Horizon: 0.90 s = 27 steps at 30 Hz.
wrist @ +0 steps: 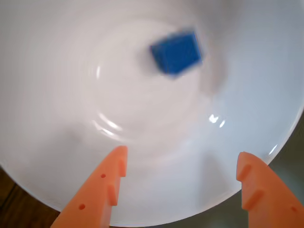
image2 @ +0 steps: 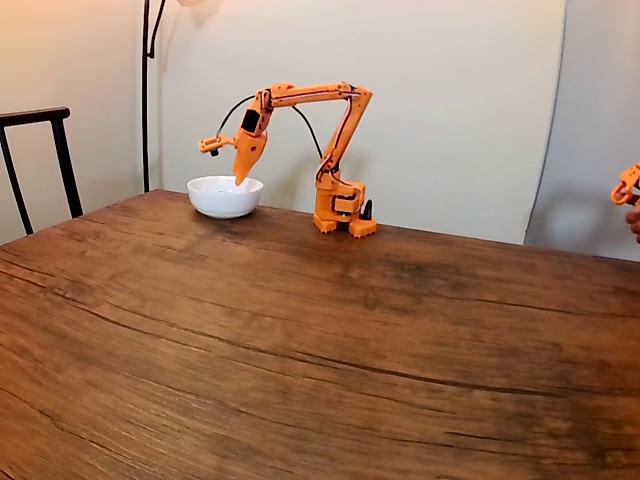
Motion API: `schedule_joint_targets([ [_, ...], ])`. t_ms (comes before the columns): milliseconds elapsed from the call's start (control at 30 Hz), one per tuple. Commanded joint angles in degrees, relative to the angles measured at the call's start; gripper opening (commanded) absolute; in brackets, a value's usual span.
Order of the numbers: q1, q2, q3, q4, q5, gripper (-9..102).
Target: Grasp the cube and drop it in the bowl
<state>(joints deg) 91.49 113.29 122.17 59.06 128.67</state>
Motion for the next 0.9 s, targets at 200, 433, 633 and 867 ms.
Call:
schedule_joint_targets([
  [200, -10.5, 0.5, -15.8, 14.9, -0.7, 32],
  [433, -15.7, 1.9, -23.8, 27.5, -0.7, 32],
  [633, -18.6, 13.1, -23.7, 33.3, -0.8, 21],
  [867, -20.6, 26.5, -19.8, 41.7, -0.1, 4],
])
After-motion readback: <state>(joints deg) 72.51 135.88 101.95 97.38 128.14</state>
